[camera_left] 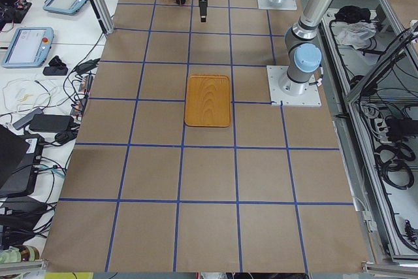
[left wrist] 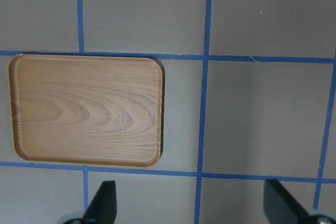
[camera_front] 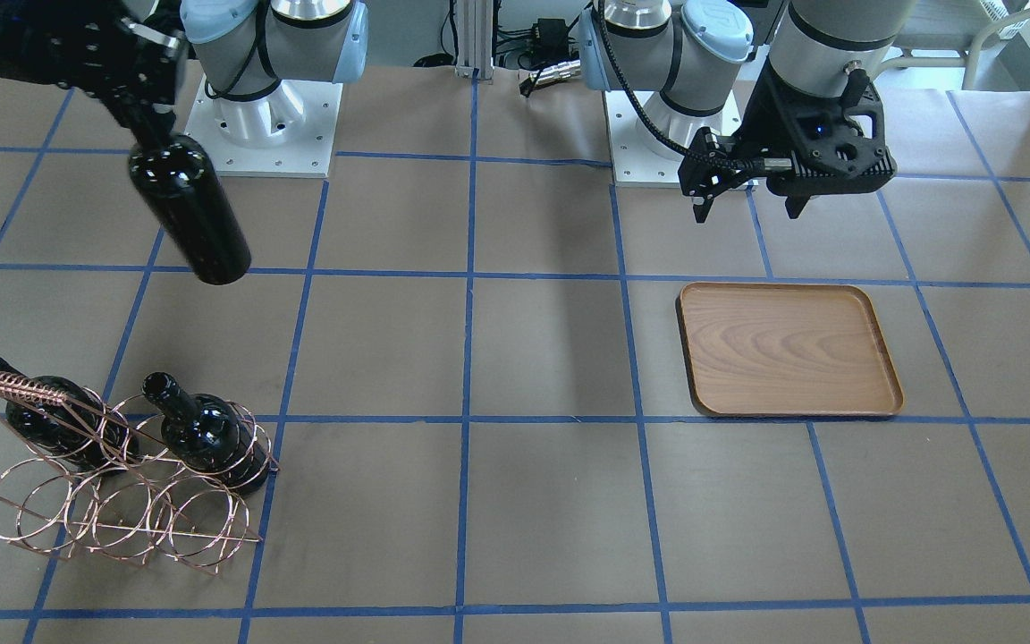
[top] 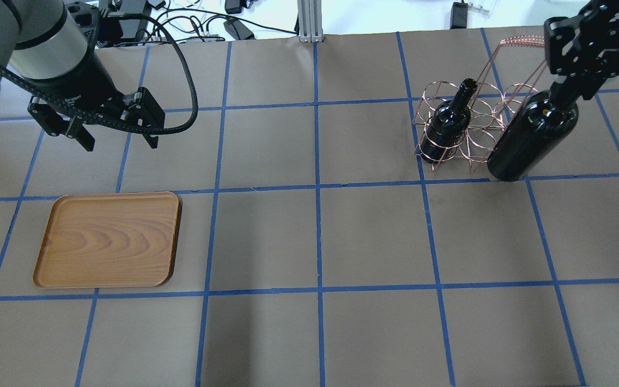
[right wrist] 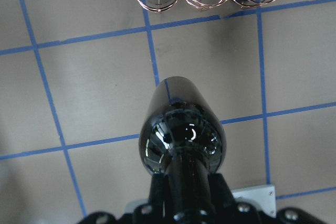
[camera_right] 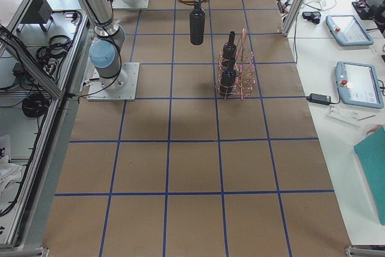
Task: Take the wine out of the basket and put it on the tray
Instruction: 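Carry the bottle toward the table center and stand it upright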
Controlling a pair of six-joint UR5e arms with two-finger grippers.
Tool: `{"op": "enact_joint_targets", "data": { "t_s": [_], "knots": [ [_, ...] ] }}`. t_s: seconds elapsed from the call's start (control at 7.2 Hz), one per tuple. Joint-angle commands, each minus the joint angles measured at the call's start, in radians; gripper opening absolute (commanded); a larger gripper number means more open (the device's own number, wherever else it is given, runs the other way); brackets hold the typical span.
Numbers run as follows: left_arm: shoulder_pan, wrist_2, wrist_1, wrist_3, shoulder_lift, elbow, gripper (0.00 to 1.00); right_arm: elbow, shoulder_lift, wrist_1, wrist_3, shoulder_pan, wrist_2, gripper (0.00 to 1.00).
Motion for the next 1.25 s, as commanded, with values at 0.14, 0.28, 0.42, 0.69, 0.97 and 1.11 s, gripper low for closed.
{"op": "enact_joint_targets", "data": {
  "t_s": [0.14,0.28,0.42,0.69,0.97,1.11],
  "knots": [
    [0.0,0.0,0.0,0.0,0.0,0.001,1.0,0.08,0.206,-0.336,0.461,0.408,0.023,0.04],
    [0.0,0.02,0.002,0.003,0.0,0.001,1.0,0.082,0.247,-0.381,0.509,0.442,0.077,0.04],
    [0.0,0.028,0.002,0.003,0.0,0.001,1.0,0.085,0.268,-0.409,0.526,0.447,0.135,0.04],
    [0.0,0.028,0.002,0.003,0.0,0.001,1.0,0.096,0.317,-0.47,0.615,0.503,0.137,0.04],
    [0.002,0.028,0.002,0.003,0.0,0.001,1.0,0.117,0.321,-0.504,0.671,0.511,0.128,0.06],
    [0.002,0.028,0.002,0.003,0.0,0.001,1.0,0.146,0.319,-0.53,0.691,0.516,0.125,0.06]
  ]
}}
